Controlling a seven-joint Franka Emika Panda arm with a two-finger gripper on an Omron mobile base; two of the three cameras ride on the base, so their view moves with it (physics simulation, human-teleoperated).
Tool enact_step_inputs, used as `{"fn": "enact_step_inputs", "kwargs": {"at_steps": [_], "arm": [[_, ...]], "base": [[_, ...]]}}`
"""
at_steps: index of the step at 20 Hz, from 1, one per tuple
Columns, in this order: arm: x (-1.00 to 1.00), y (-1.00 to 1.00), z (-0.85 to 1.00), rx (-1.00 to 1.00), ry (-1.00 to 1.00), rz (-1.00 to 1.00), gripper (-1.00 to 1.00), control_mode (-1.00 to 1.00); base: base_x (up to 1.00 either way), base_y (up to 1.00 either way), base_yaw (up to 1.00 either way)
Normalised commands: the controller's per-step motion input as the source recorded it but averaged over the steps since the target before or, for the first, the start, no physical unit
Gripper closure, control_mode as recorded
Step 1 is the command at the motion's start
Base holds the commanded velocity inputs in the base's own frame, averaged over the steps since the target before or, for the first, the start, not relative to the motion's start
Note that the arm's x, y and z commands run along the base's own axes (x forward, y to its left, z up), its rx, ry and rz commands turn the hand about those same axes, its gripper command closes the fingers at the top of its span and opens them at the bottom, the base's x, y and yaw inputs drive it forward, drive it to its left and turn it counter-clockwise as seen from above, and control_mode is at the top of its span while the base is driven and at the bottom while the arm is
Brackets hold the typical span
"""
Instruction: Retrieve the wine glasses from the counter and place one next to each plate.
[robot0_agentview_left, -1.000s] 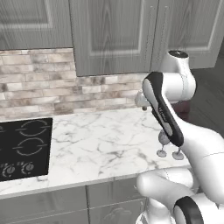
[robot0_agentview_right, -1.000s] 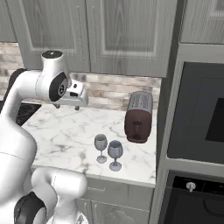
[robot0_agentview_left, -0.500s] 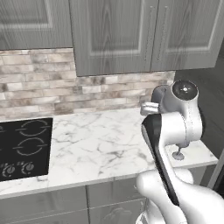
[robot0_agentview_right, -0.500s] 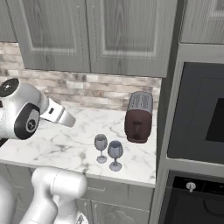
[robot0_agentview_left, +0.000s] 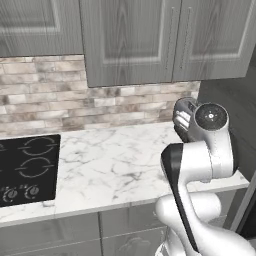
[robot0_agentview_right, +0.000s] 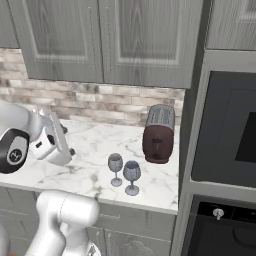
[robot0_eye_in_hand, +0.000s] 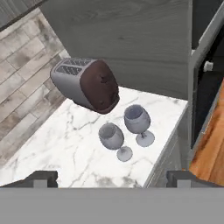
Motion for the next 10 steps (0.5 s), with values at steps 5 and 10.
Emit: {"fn": "enact_step_inputs", "kwargs": {"at_steps": [5,10], "arm": [[-0.47,-0.48,0.15,0.56,-0.19,-0.28,-1.00,-1.00],[-0.28,-0.71,0.00,0.54,-0.27,-0.07,-1.00,-1.00]], "base": [[0.00,0.00,0.00],[0.00,0.00,0.00]]}}
